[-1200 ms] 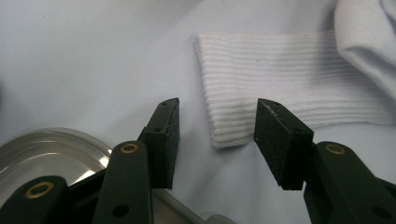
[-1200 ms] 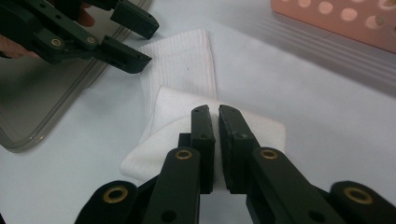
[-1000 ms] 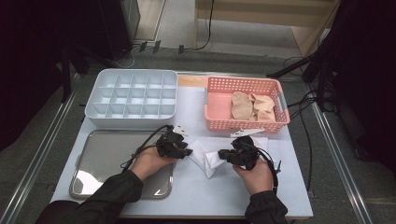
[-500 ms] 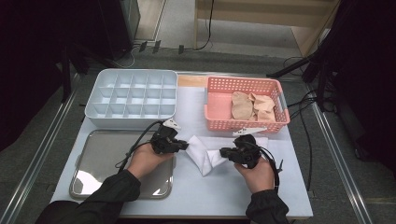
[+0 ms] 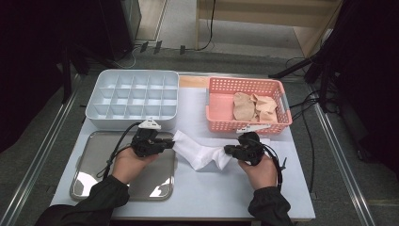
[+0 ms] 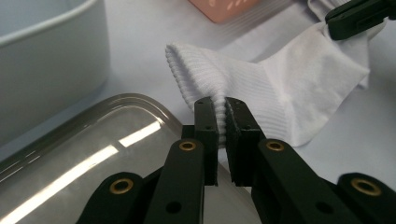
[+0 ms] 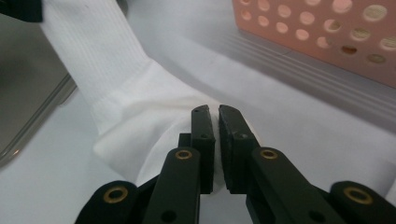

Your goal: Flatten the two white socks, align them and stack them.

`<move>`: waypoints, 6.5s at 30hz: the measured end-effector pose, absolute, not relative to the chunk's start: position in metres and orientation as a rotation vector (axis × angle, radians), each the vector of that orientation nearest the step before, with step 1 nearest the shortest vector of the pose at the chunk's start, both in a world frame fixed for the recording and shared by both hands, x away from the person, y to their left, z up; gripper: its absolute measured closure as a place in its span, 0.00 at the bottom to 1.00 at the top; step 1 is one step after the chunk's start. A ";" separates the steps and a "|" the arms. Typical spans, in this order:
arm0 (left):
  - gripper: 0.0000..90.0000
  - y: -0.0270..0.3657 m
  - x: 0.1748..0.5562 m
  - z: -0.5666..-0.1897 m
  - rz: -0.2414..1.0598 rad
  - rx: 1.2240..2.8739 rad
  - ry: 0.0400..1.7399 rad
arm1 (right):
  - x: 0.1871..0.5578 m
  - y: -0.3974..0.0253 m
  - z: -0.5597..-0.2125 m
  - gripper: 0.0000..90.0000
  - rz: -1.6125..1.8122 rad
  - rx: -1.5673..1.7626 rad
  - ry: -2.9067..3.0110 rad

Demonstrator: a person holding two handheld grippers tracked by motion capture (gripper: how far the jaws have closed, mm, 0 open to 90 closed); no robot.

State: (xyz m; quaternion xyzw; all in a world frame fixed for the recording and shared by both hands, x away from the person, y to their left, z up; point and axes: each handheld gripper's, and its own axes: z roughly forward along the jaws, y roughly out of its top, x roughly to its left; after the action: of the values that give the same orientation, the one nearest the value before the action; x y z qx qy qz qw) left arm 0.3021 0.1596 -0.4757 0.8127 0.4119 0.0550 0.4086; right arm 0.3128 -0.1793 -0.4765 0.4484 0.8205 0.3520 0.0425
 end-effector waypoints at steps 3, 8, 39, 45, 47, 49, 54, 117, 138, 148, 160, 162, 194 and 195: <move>0.95 0.166 0.299 -0.472 0.146 2.028 1.052 | 0.318 -0.180 -0.478 0.96 1.070 1.377 2.511; 0.95 0.177 0.293 -0.471 0.175 2.035 1.077 | 0.327 -0.179 -0.482 0.96 1.061 1.381 2.515; 0.93 0.182 0.296 -0.481 0.147 2.059 1.111 | 0.319 -0.183 -0.475 0.79 1.024 1.402 2.410; 0.93 0.182 0.297 -0.480 0.145 2.060 1.111 | 0.316 -0.186 -0.482 0.69 0.974 1.420 2.415; 0.93 0.182 0.298 -0.481 0.143 2.056 1.111 | 0.316 -0.186 -0.484 0.66 0.961 1.436 2.413; 0.93 0.182 0.299 -0.481 0.142 2.062 1.112 | 0.317 -0.186 -0.488 0.68 0.940 1.462 2.429; 0.93 0.181 0.300 -0.482 0.140 2.064 1.114 | 0.318 -0.188 -0.495 0.88 0.886 1.501 2.497; 0.63 0.100 0.277 -0.518 0.044 2.232 0.877 | 0.258 -0.229 -0.511 0.68 0.959 1.437 2.414; 1.00 0.106 0.279 -0.520 0.022 2.209 0.925 | 0.255 -0.235 -0.507 1.00 0.880 1.530 2.409; 1.00 0.105 0.274 -0.517 -0.001 2.239 0.912 | 0.255 -0.249 -0.505 1.00 0.876 1.554 2.425; 0.81 0.115 0.279 -0.504 -0.015 2.153 0.904 | 0.263 -0.258 -0.482 0.81 1.023 1.517 2.300; 0.80 0.116 0.279 -0.501 -0.004 2.154 0.896 | 0.267 -0.261 -0.476 0.80 1.029 1.515 2.264; 0.74 0.127 0.284 -0.497 0.024 2.135 0.918 | 0.337 -0.253 -0.491 0.89 0.808 1.564 2.242; 0.74 0.128 0.285 -0.497 0.026 2.133 0.920 | 0.336 -0.253 -0.487 0.89 0.829 1.549 2.240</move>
State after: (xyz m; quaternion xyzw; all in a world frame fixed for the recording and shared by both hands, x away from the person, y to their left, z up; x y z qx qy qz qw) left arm 0.2845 0.1285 -0.4970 0.8424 0.3632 0.0103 0.3979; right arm 0.3358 -0.2533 -0.4866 0.5382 0.7783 0.2882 0.1470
